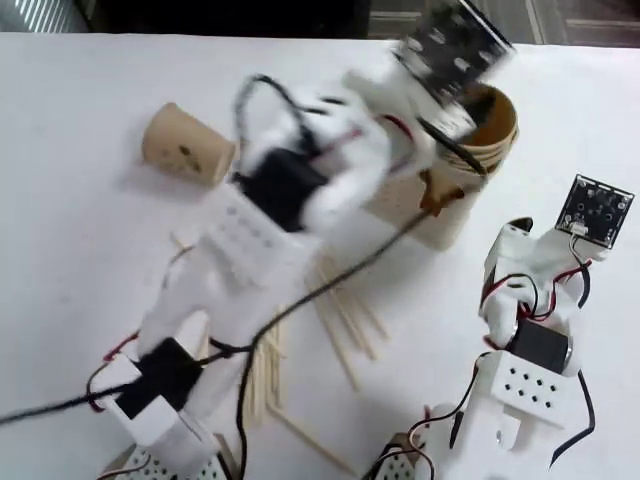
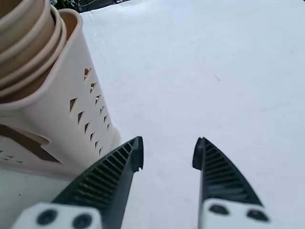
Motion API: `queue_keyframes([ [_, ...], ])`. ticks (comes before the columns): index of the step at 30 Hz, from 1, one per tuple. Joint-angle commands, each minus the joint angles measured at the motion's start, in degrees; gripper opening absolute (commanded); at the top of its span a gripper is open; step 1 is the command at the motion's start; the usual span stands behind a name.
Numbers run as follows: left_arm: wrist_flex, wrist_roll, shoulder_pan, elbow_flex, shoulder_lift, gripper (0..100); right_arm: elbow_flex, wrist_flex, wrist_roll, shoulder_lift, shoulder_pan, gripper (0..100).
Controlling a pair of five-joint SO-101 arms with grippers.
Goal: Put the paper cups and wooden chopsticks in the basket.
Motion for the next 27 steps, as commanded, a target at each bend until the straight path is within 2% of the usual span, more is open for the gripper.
queue_keyframes([
  [1, 12.5, 0.1, -7.2, -13.5, -0.6, 18, -0.6, -0.8, -0.6, -0.9, 0.2, 18.0],
  [6, 24.9, 0.1, -20.5, -22.3, -0.2, 18, -0.5, -0.7, -0.6, -0.9, 0.1, 18.0],
  [12, 31.4, 0.1, -36.1, -19.7, 0.0, 18, -0.4, -0.6, -0.6, -0.9, 0.1, 18.0],
  [15, 30.2, -2.8, -42.1, -12.9, 0.0, 18, -0.4, -0.6, -0.6, -0.9, 0.1, 18.0],
  [21, 22.4, -13.9, -47.2, 7.5, 0.0, 18, -0.4, -0.6, -0.6, -0.9, 0.1, 18.0],
  [27, 12.4, -16.1, -51.8, 19.1, 0.0, 23, 0.2, -0.9, -0.5, -0.8, 0.0, 18.0],
])
